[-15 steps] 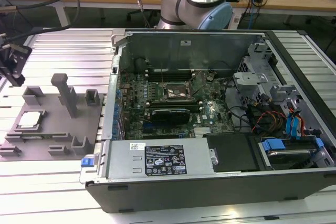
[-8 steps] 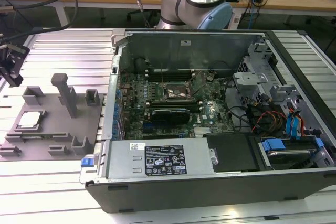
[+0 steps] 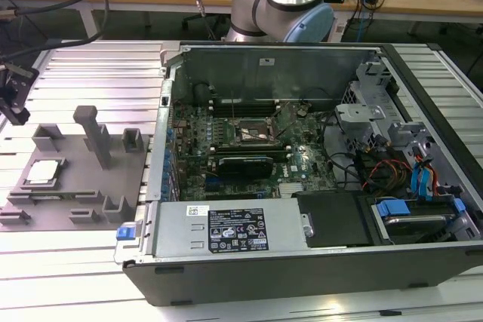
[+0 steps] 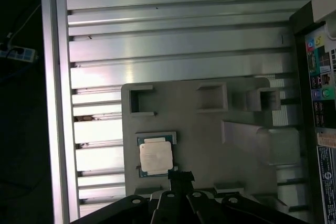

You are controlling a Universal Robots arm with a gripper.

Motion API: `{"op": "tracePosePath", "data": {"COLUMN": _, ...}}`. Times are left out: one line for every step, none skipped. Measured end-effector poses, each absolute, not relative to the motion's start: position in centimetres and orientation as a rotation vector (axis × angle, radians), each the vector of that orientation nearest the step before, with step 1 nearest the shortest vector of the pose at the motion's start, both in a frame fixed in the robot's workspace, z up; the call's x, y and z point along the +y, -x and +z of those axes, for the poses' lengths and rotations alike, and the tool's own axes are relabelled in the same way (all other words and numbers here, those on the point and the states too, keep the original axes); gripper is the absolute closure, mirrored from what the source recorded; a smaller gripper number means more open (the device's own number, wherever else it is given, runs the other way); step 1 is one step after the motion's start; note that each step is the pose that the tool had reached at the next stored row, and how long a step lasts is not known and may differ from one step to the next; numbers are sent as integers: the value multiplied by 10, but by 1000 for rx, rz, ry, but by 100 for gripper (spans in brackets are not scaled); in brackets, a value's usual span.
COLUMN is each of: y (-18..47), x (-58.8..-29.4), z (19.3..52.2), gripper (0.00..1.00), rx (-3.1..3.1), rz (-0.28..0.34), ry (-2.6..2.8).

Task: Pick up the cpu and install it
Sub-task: 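Pick up the cpu and move it towards the insertion slot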

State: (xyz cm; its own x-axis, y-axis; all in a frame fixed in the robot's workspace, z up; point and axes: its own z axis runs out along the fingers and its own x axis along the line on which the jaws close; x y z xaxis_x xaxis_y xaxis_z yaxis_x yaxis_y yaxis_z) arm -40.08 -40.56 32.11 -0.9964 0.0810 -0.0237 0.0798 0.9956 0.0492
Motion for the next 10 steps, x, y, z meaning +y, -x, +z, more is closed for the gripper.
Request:
{"op": "tracePosePath", "data": {"y": 402, "x": -406, "z": 321, "gripper": 89, "rx": 3113, "rz": 75, "ry": -125}}
{"op": "tracePosePath", "data": {"y": 403, "x": -406, "z": 320, "gripper": 89, "rx": 3113, "rz": 75, "ry": -125}}
{"op": "tracePosePath", "data": {"y": 404, "x": -406, "z": 320, "gripper": 89, "rx": 3112, "rz": 75, "ry": -125}}
{"op": "tracePosePath", "data": {"y": 406, "x": -406, "z": 320, "gripper": 89, "rx": 3112, "rz": 75, "ry": -125}}
{"op": "tracePosePath", "data": {"y": 407, "x": -406, "z": 319, "gripper": 89, "rx": 3113, "rz": 75, "ry": -125}}
{"op": "tracePosePath", "data": {"y": 408, "x": -406, "z": 319, "gripper": 89, "rx": 3112, "rz": 75, "ry": -125}}
{"op": "tracePosePath", "data": {"y": 409, "x": -406, "z": 319, "gripper": 89, "rx": 3113, "rz": 75, "ry": -125}}
{"op": "tracePosePath", "data": {"y": 411, "x": -406, "z": 318, "gripper": 89, "rx": 3113, "rz": 75, "ry": -125}}
{"op": "tracePosePath", "data": {"y": 412, "x": -406, "z": 318, "gripper": 89, "rx": 3113, "rz": 75, "ry": -125}}
{"op": "tracePosePath", "data": {"y": 413, "x": -406, "z": 318, "gripper": 89, "rx": 3113, "rz": 75, "ry": -125}}
